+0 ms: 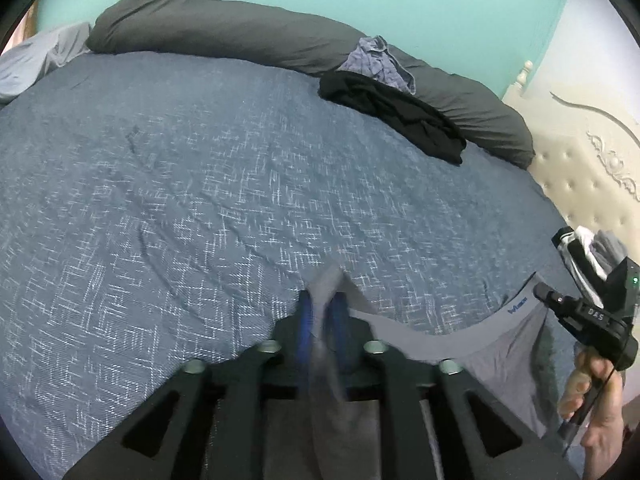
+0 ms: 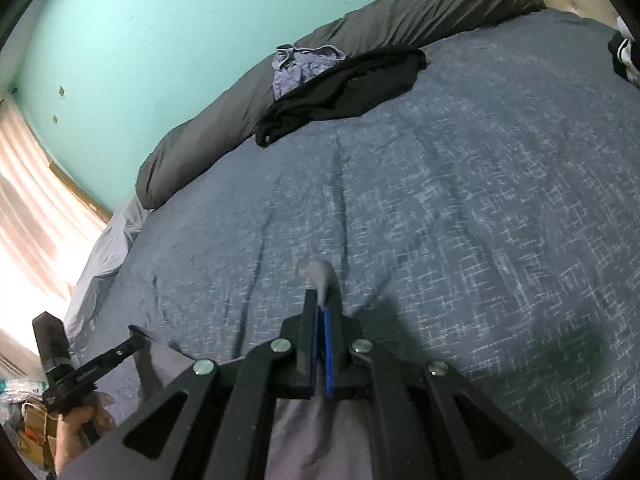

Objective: Fold clothes
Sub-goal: 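Hold the waistband with the right gripper while the left gripper lifts its fold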

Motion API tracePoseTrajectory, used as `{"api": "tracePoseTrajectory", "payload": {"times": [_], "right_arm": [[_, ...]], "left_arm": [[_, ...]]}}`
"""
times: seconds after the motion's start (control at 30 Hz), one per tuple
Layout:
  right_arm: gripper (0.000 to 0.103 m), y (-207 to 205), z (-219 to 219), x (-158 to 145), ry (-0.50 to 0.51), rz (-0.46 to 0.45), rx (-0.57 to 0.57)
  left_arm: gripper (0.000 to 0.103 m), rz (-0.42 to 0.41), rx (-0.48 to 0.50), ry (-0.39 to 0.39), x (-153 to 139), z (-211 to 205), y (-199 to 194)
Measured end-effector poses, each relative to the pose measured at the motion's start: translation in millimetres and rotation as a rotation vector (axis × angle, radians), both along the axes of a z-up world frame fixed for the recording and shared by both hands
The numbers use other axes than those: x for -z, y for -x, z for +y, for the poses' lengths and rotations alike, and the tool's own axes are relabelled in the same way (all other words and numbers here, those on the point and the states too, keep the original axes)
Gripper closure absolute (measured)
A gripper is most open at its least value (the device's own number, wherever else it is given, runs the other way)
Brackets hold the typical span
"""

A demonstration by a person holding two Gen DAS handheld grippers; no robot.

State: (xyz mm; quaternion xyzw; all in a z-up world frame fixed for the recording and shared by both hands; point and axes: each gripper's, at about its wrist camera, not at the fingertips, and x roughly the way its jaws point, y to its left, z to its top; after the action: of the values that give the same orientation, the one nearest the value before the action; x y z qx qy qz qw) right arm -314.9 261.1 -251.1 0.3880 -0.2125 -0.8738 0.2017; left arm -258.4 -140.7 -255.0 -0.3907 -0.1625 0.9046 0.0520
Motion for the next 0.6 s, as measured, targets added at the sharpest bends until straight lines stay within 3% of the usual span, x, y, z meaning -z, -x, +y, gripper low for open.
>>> {"api": "tracePoseTrajectory", "payload": {"times": [0.03,0.07,0.4,0.43,0.5,0.57,0.6], "right_arm": [[0.101,0,1,1,0.001,-0.002,0.003],[0.101,0,2,2,0.004,-0.007,0.006],[0.101,0,5,6,0.017,-0.025,0.014],[0.101,0,6,6,0.018,-0.026,0.016],[0.101,0,8,7,0.019,-0.029,0.023],[0.101,0,10,7,0.026,-0.032,0.031],[0.101,0,11,8,0.03,-0.033,0.035]], "left_arm": [[0.05,0.007,0.0,-0.025,-2,-3,-2],[0.047,0.014,0.0,-0.051,-3,-5,-4],[0.048,-0.063,0.005,0.07,16,-8,1],[0.05,-0.07,0.003,0.079,18,-9,2],[0.065,-0.079,0.016,0.079,21,-9,3],[0.094,-0.087,0.028,0.088,24,-8,3],[0.101,-0.085,0.032,0.086,25,-7,3]]}}
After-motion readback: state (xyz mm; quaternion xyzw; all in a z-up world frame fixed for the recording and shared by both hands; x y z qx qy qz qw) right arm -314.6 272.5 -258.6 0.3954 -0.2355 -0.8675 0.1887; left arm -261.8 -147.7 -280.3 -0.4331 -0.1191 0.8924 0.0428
